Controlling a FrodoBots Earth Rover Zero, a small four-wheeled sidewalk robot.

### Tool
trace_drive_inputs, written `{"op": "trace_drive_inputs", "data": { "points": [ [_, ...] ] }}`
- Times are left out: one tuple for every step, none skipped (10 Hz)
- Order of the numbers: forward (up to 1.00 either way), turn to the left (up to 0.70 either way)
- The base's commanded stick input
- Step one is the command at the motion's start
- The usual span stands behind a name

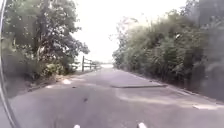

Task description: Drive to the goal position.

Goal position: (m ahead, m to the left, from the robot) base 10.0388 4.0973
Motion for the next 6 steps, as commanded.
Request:
{"op": "trace_drive_inputs", "data": {
  "points": [
    [0.70,0.00],
    [0.70,0.00],
    [0.70,0.13],
    [0.70,0.35],
    [0.70,0.35],
    [0.70,0.28]
  ]
}}
